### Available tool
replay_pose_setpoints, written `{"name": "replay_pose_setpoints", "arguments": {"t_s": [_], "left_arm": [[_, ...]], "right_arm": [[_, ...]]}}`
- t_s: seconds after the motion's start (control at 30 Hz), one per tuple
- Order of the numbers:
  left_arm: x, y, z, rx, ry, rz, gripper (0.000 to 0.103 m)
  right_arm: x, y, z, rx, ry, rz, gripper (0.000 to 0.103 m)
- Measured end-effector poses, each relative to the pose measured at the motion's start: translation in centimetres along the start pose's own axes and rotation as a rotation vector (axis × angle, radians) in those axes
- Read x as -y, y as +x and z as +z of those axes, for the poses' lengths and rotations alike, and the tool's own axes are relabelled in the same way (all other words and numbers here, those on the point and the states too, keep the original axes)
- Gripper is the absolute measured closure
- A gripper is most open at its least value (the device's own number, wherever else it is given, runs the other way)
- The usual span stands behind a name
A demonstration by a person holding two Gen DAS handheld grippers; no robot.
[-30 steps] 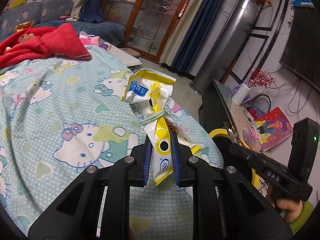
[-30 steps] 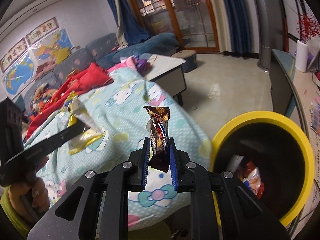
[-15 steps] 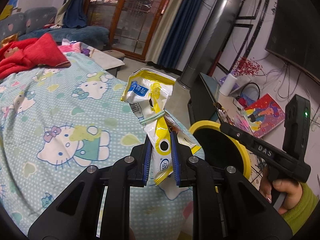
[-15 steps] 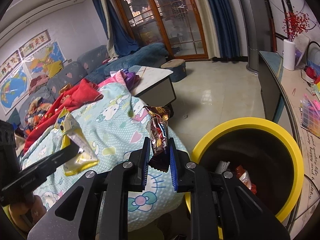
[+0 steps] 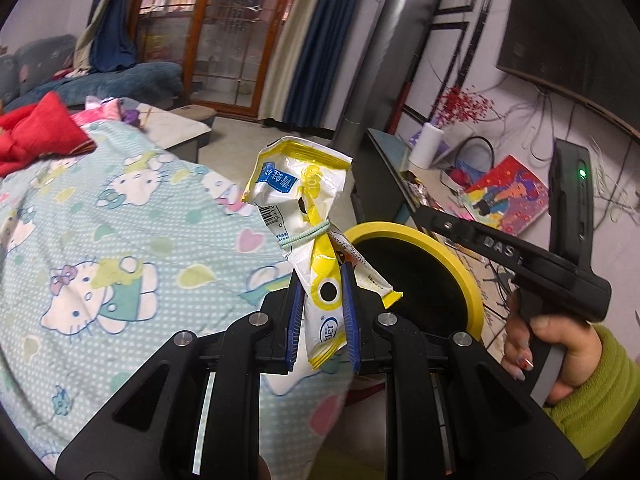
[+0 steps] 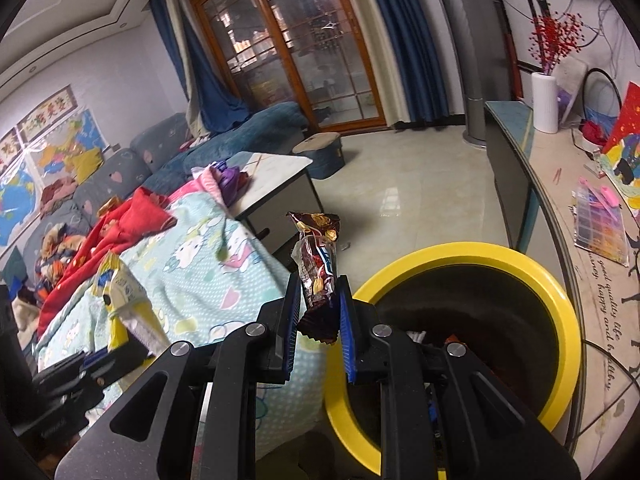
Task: Collect trash
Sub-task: 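Carry the candy bar and yellow wrapper over the yellow-rimmed bin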
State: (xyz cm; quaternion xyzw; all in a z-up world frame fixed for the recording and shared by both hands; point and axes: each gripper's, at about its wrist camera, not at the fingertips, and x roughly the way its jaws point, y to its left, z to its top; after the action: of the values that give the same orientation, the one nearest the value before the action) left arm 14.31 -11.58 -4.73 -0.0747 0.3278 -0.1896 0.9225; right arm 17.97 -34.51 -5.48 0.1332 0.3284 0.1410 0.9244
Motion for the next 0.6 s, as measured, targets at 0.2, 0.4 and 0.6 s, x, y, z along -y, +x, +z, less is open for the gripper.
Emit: {"name": "replay_pose_setpoints", "arguments": {"t_s": [0.2, 0.4, 0.6], "left_arm": [[2.1, 0.6, 0.3, -0.005, 0.048, -0.026, 0.090], [4.0, 1.3, 0.6, -0.010, 0.094, -0.051, 0.090], [5.8, 2.3, 0.4, -0.026, 0.148, -0.077, 0.090]], "right_arm": [[1.6, -0.5, 0.4, 0.023, 0.018, -0.037, 0.085], [3.5, -1.0, 0.5, 0.037, 0.039, -0.075, 0.085], [5.7, -1.3, 0.2, 0.033, 0.077, -0.111, 0.085]]}}
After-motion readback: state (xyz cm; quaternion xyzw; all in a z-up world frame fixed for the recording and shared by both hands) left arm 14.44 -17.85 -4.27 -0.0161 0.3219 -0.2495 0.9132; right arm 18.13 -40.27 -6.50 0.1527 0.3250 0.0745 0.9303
